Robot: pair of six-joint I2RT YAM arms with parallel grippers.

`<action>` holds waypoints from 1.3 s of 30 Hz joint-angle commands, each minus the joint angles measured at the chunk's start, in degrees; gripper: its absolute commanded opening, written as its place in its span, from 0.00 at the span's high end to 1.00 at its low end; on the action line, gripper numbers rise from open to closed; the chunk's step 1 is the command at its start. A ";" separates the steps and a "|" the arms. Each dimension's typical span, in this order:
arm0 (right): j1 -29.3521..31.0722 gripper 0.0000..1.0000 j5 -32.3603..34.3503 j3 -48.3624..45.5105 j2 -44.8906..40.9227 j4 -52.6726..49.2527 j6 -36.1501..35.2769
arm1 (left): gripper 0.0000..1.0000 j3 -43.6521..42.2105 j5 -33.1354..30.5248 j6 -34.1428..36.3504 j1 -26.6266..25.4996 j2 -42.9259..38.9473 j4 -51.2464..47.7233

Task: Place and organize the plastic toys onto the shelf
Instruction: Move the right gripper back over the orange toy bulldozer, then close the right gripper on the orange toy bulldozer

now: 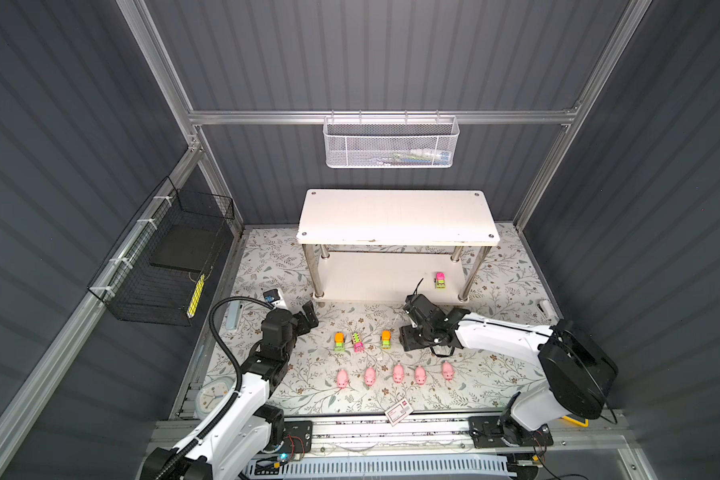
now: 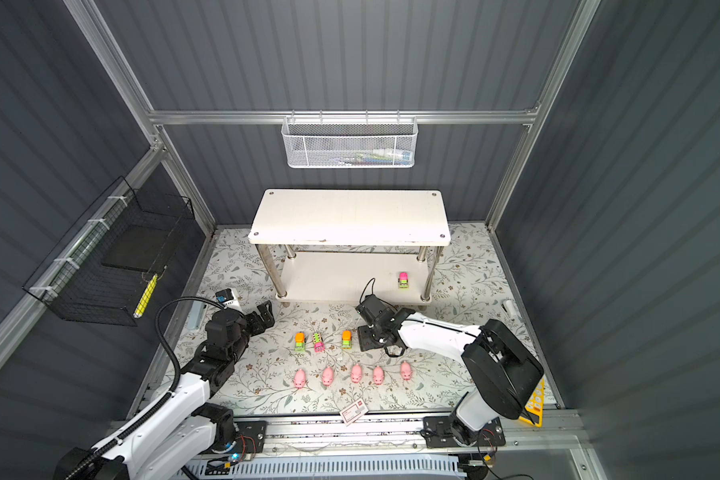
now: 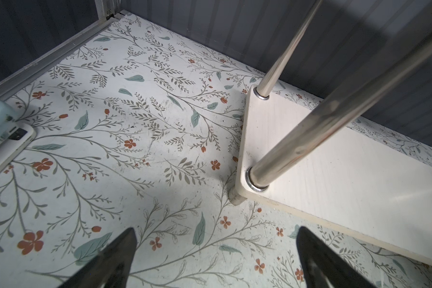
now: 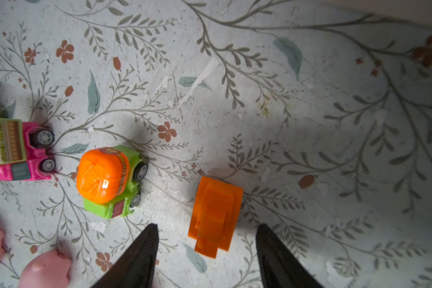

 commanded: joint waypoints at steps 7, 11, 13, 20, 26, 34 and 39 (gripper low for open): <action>-0.01 0.40 -0.28 3.35 3.73 -2.25 -0.33 | 0.00 -1.21 -1.18 -0.28 -0.34 -1.13 0.33; -0.29 0.43 -0.79 4.00 5.05 -3.87 -0.42 | 0.00 -1.46 -1.17 -0.25 -0.32 -1.44 0.33; -0.56 0.44 -1.12 3.91 5.16 -3.72 -0.44 | 0.00 -1.61 -1.34 -0.22 -0.34 -1.66 0.24; -1.08 0.52 -1.34 4.17 6.18 -3.96 -0.46 | 0.00 -1.96 -1.64 -0.33 -0.31 -1.97 0.15; -1.17 0.58 -1.19 4.43 6.76 -4.22 -0.44 | 0.00 -2.27 -1.95 -0.32 -0.34 -2.36 0.04; -1.09 0.67 -0.80 4.18 6.04 -4.48 -0.47 | 0.00 -2.32 -2.15 -0.32 -0.32 -2.70 -0.29; -1.09 0.70 0.32 3.34 3.67 -5.01 0.04 | 0.00 -2.20 -2.11 -0.19 -0.34 -2.51 -0.37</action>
